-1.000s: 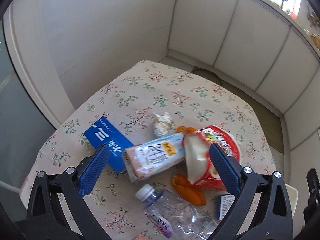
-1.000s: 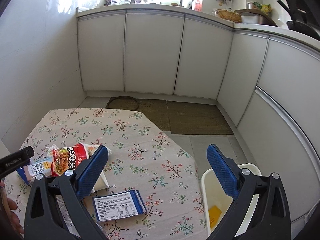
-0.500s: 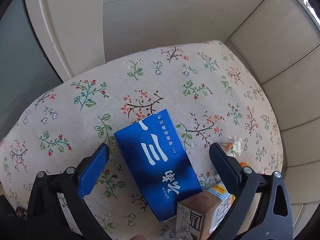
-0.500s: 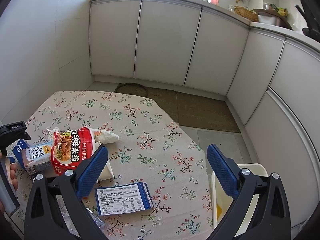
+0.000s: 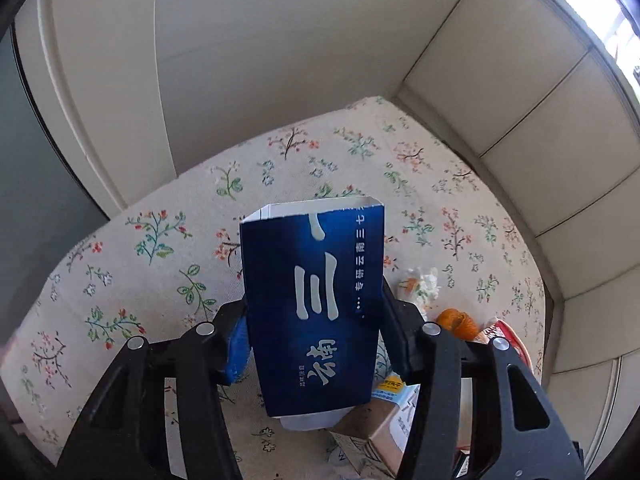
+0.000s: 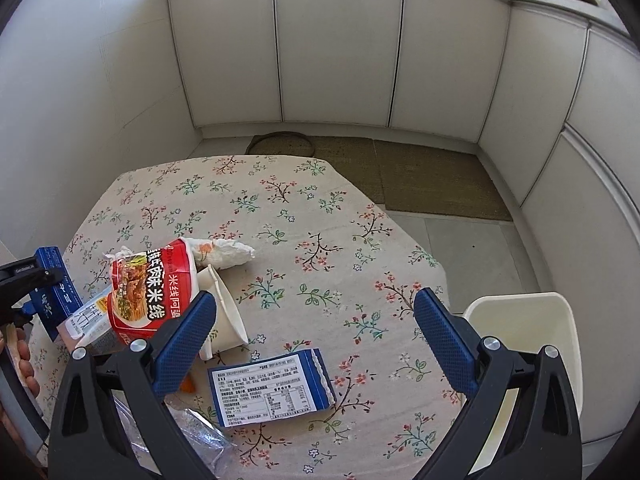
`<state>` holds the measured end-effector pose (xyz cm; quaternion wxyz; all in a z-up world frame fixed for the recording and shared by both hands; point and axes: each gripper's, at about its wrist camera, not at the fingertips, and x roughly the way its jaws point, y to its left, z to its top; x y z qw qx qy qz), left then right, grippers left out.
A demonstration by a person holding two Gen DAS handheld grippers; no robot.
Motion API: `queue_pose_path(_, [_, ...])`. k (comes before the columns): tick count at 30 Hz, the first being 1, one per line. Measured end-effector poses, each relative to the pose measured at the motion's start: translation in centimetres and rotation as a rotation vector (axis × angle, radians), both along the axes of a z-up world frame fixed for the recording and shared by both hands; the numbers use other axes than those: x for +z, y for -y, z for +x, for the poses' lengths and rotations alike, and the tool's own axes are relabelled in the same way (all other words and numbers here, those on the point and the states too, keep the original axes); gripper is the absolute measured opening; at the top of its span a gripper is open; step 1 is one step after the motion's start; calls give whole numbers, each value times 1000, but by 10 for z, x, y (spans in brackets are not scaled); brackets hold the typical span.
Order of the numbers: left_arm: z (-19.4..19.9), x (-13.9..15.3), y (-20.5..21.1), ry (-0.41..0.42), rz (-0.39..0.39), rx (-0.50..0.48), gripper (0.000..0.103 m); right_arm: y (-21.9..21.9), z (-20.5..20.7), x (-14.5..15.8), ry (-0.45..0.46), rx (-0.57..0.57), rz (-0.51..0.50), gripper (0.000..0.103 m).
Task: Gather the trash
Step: 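Grasp the blue printed box with the left tool and lift it, then grasp the white tissue by the red noodle cup with the right tool while the left tool holds the box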
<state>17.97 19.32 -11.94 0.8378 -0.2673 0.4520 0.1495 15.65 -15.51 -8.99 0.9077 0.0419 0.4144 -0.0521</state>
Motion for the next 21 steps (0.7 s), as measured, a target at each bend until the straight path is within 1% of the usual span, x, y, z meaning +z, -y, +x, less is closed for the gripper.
queue_pose_path(2, [-9, 20, 6, 53, 19, -36, 52, 9, 14, -6, -42, -8, 80, 96])
queue_pose_path(4, [-11, 37, 16, 99, 16, -75, 52, 18, 32, -15, -100, -16, 183, 96])
queue_pose_path(6, [-16, 54, 25, 146, 14, -121, 52, 30, 51, -30, -165, -40, 336, 96])
queue_pose_path(8, [-21, 71, 36, 194, 20, -167, 52, 36, 68, -43, -201, -65, 454, 96])
queue_pose_path(9, [-23, 79, 41, 216, 34, -185, 52, 37, 76, -51, -215, -72, 491, 95])
queue_pose_path(11, [-27, 89, 46, 247, 64, -204, 52, 34, 88, -64, -245, -67, 519, 93])
queue_pose_path(12, [-29, 94, 48, 262, 75, -211, 52, 32, 94, -71, -261, -56, 537, 88])
queue_pose_path(14, [-30, 99, 51, 283, 81, -223, 52, 26, 105, -86, -304, -42, 587, 83])
queue_pose_path(15, [-31, 102, 52, 290, 82, -228, 52, 26, 109, -90, -314, -40, 607, 81])
queue_pose_path(21, [-24, 96, 48, 277, 62, -237, 52, 15, 127, -109, -332, -39, 698, 81])
